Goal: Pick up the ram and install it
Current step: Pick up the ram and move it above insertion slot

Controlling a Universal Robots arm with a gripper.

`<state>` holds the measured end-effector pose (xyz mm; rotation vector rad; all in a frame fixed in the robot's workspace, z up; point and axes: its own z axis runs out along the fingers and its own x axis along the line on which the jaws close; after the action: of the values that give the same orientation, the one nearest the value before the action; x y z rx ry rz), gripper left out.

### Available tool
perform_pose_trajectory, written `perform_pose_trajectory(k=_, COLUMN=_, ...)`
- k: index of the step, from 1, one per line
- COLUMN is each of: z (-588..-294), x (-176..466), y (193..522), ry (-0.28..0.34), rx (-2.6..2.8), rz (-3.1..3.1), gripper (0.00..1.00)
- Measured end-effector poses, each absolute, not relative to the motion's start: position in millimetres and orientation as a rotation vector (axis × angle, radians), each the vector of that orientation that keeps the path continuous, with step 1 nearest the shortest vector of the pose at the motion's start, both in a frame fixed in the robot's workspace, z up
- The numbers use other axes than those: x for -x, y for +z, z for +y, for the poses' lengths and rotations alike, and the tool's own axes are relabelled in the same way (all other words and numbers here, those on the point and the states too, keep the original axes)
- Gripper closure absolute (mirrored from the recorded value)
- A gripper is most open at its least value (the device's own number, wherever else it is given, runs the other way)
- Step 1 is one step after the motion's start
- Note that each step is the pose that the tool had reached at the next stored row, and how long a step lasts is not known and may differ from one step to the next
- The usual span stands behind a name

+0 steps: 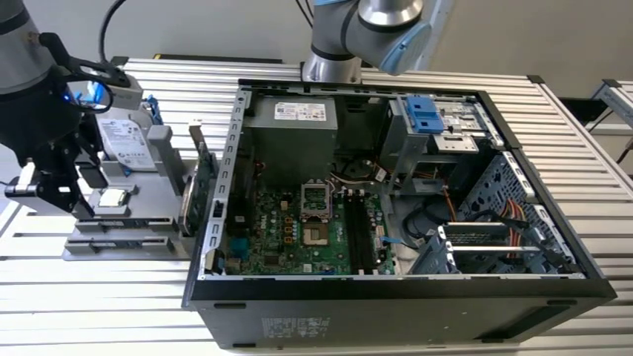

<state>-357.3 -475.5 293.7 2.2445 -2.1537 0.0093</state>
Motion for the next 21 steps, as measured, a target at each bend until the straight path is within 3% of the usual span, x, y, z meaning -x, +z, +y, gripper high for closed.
perform_pose_trajectory(k=21, z=-476, x=356, y=278, ry=0.009, rx=-2.227, rz=-2.171, gripper=0.0)
